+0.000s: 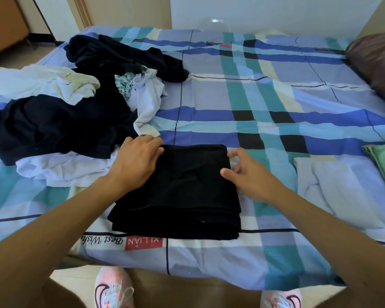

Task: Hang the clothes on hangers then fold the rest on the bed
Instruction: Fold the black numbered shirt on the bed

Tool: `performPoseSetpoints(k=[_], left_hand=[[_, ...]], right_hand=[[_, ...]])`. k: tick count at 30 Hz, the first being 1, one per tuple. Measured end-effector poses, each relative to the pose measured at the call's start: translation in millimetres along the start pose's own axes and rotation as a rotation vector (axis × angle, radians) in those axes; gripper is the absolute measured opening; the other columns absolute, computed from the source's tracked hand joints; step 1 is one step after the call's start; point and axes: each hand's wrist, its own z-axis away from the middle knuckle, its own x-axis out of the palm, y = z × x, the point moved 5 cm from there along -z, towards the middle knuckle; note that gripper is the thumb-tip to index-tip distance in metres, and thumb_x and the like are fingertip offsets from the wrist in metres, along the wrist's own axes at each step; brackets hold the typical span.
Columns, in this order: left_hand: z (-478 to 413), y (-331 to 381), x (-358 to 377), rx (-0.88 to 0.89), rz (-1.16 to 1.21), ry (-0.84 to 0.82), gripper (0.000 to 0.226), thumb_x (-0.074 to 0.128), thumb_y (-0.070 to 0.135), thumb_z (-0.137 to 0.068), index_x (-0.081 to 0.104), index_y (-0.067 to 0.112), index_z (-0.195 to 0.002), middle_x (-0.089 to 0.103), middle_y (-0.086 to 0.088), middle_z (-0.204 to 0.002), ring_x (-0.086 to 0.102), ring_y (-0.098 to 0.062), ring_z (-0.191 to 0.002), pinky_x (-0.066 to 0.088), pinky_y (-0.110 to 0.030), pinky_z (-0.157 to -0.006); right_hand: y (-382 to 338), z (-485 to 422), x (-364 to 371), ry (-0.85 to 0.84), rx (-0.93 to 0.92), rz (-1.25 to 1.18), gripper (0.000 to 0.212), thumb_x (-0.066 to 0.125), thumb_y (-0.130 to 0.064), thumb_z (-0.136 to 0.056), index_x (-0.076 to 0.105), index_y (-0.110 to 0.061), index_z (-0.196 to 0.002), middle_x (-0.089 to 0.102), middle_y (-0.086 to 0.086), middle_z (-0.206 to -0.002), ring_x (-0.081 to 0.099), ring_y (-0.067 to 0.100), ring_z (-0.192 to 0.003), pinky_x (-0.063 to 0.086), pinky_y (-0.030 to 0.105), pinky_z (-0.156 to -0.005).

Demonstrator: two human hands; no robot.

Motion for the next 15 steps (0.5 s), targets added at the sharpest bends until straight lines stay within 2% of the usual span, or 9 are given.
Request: performPoseSetpoints(k=[2, 3, 5, 8, 9, 11, 13, 15], left_hand=[[0, -6, 3, -0.057, -0.021, -0.008, 0.039, 0.027, 0.040, -0.100, 0.059, 0.017, -0.093, 0.062, -0.001, -0.087, 0.061, -0.029, -0.082, 0.034, -0.038, -0.068], [1, -9, 5, -0.111, -0.033, -0.022, 0.036, 0.032, 0.039, -0.101, 0.060, 0.016, -0.095, 0.063, -0.003, -0.090, 0.061, -0.031, -0.084, 0.037, -0.040, -0.069], [8, -12, 9, -0.266, -0.047, -0.062, 0.033, 0.042, 0.041, -0.100, 0.059, 0.013, -0.100, 0.061, -0.009, -0.099, 0.058, -0.034, -0.093, 0.044, -0.044, -0.073], [25, -18, 5, -0.530, 0.059, -0.174, 0.053, 0.045, 0.061, -0.096, 0.049, 0.009, -0.109, 0.056, -0.017, -0.115, 0.055, -0.042, -0.109, 0.047, -0.050, -0.086], [29, -21, 2, -0.589, 0.127, -0.220, 0.063, 0.048, 0.067, -0.092, 0.047, 0.008, -0.112, 0.057, -0.017, -0.118, 0.056, -0.041, -0.111, 0.047, -0.049, -0.088], [37, -22, -5, -0.674, 0.352, -0.315, 0.074, 0.060, 0.071, -0.083, 0.049, 0.008, -0.121, 0.062, -0.010, -0.119, 0.061, -0.031, -0.110, 0.049, -0.042, -0.089], [43, -14, -12, -0.756, 0.715, -0.386, 0.061, 0.073, 0.063, -0.077, 0.061, 0.018, -0.117, 0.073, 0.003, -0.107, 0.070, -0.018, -0.099, 0.053, -0.033, -0.082], [49, -2, -11, -0.807, 0.979, -0.484, 0.042, 0.079, 0.048, -0.078, 0.069, 0.021, -0.109, 0.079, -0.001, -0.094, 0.076, -0.019, -0.087, 0.057, -0.031, -0.073]], right_hand=[[8, -2, 10, -0.068, 0.089, -0.140, 0.050, 0.065, -0.036, -0.097, 0.036, -0.022, -0.135, 0.067, 0.006, -0.090, 0.070, 0.018, -0.075, 0.059, 0.030, -0.060], [12, -2, 14, -0.067, 0.116, -0.190, 0.054, 0.068, -0.037, -0.095, 0.034, -0.022, -0.135, 0.069, 0.006, -0.089, 0.072, 0.019, -0.073, 0.061, 0.031, -0.061], [20, -2, 20, -0.074, 0.162, -0.330, 0.070, 0.076, -0.037, -0.089, 0.029, -0.025, -0.140, 0.074, 0.009, -0.099, 0.075, 0.020, -0.082, 0.064, 0.038, -0.073], [24, 5, 30, -0.157, 0.178, -0.486, 0.107, 0.091, -0.047, -0.066, 0.026, -0.029, -0.149, 0.068, 0.009, -0.123, 0.073, 0.021, -0.101, 0.060, 0.041, -0.089], [24, 9, 33, -0.180, 0.175, -0.545, 0.107, 0.092, -0.046, -0.063, 0.030, -0.027, -0.148, 0.067, 0.007, -0.126, 0.072, 0.020, -0.104, 0.060, 0.039, -0.091], [23, 16, 40, -0.189, 0.168, -0.658, 0.092, 0.093, -0.032, -0.067, 0.039, -0.026, -0.142, 0.066, 0.002, -0.128, 0.071, 0.017, -0.108, 0.059, 0.036, -0.093], [25, 18, 46, -0.165, 0.155, -0.714, 0.089, 0.095, -0.031, -0.063, 0.046, -0.026, -0.138, 0.066, -0.001, -0.128, 0.069, 0.016, -0.111, 0.056, 0.039, -0.099], [25, 19, 47, -0.143, 0.145, -0.766, 0.088, 0.093, -0.031, -0.058, 0.049, -0.027, -0.134, 0.068, -0.001, -0.126, 0.069, 0.018, -0.112, 0.055, 0.042, -0.101]])
